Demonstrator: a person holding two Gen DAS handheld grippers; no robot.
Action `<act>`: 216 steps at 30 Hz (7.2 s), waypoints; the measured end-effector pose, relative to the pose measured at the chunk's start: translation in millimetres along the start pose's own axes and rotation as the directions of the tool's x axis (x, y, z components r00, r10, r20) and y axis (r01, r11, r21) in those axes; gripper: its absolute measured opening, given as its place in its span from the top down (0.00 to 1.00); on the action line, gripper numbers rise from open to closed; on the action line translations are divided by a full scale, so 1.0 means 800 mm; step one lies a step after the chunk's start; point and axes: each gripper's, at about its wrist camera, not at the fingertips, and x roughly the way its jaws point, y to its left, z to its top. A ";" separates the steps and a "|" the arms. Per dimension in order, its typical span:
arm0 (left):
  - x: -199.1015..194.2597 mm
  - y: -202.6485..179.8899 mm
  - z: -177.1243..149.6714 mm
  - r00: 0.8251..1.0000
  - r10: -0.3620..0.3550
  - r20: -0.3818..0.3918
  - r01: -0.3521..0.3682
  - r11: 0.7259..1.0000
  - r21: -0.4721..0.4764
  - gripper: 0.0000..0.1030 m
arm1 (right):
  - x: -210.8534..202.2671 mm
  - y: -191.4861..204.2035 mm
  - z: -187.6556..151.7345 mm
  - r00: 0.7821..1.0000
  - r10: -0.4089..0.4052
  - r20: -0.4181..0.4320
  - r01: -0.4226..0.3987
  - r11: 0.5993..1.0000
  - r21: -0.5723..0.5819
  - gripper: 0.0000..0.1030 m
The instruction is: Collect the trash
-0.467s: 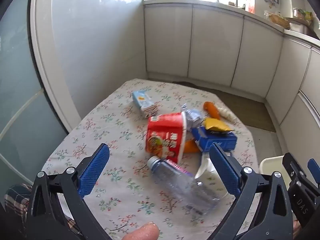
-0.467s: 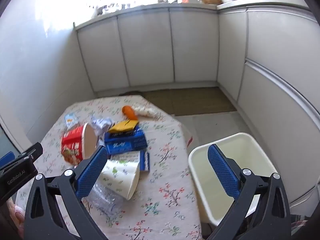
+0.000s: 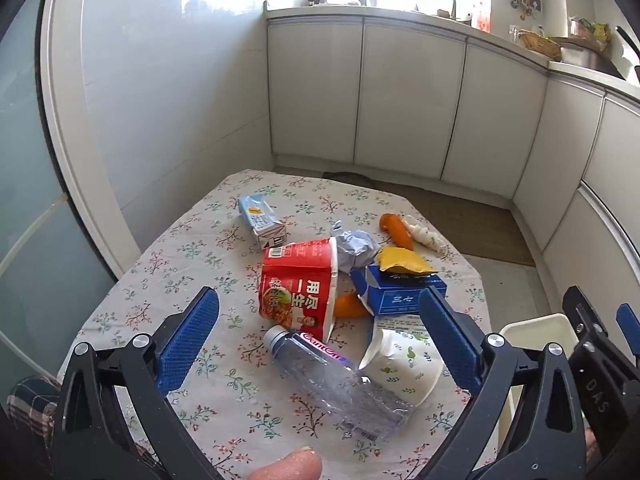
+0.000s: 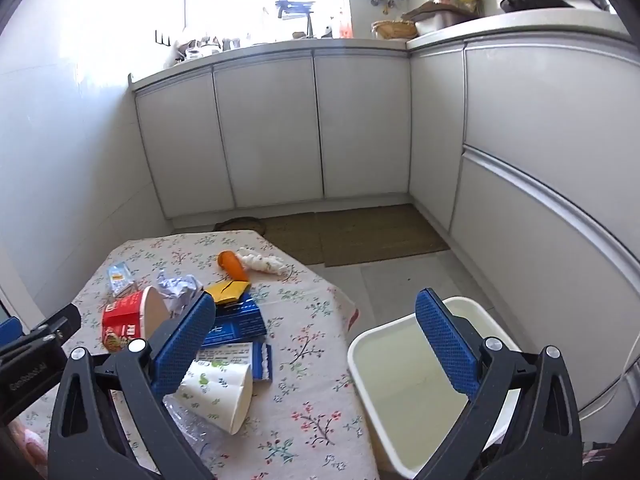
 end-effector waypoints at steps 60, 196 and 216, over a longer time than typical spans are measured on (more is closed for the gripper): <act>-0.009 0.008 0.000 1.000 -0.022 0.009 0.022 1.000 -0.012 0.07 | -0.011 0.011 -0.002 0.998 -0.007 0.070 0.009 1.000 -0.027 0.05; 0.255 0.172 0.066 0.853 -0.403 -0.332 0.304 0.900 -0.312 0.44 | 0.419 0.161 0.036 0.855 0.105 -0.508 -0.304 0.895 -0.326 0.57; 0.166 0.143 0.077 0.900 -0.395 -0.184 0.340 0.901 -0.271 0.44 | 0.187 0.084 0.073 0.959 0.097 -0.265 -0.144 0.976 -0.162 0.56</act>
